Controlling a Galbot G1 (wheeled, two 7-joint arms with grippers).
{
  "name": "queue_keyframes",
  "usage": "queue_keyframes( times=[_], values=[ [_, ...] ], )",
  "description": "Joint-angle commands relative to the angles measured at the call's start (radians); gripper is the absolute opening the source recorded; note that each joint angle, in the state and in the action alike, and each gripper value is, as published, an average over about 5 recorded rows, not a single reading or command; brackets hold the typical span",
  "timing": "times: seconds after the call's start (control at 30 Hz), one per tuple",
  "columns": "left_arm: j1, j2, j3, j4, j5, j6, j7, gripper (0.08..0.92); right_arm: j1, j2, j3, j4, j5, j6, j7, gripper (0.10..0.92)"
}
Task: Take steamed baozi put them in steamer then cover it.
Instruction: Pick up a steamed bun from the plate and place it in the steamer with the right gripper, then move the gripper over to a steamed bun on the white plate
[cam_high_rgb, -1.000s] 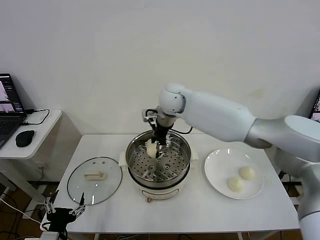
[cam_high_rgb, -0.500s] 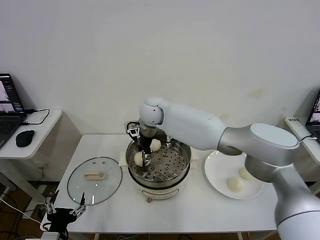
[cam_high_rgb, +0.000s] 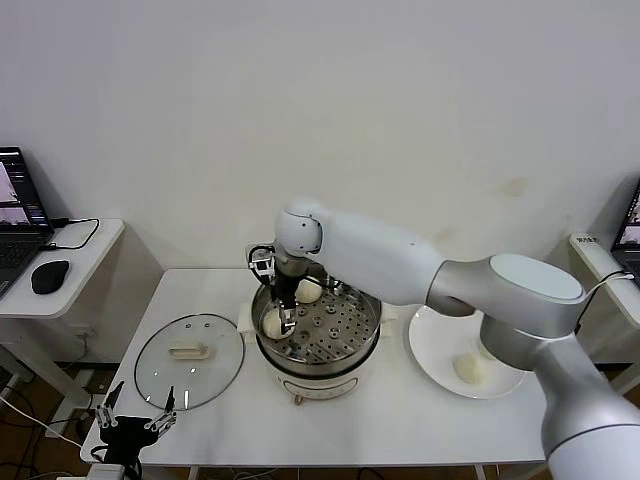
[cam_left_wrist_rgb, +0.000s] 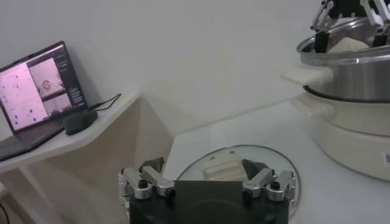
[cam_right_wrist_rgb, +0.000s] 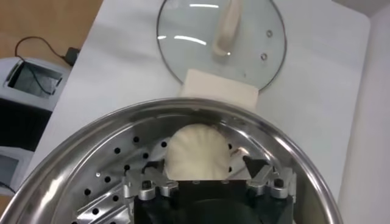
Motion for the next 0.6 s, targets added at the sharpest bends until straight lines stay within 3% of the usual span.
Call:
queue_keyframes(
  times=[0.03, 0.4, 0.6],
  values=[
    [0.001, 0.002, 0.002, 0.000, 0.000, 0.000, 0.002, 0.823, 0.054, -0.282, 0.106, 0.219, -0.023, 0.029, -0.111, 0.823],
    [0.003, 0.009, 0.008, 0.003, -0.014, 0.002, 0.019, 0.823, 0.011, -0.766, 0.177, 0.451, -0.130, 0.122, -0.139, 0.823],
    [0.006, 0.012, 0.021, 0.010, -0.007, 0.002, 0.020, 0.823, -0.154, -0.910, 0.273, 0.490, -0.196, 0.165, -0.136, 0.823]
  ],
)
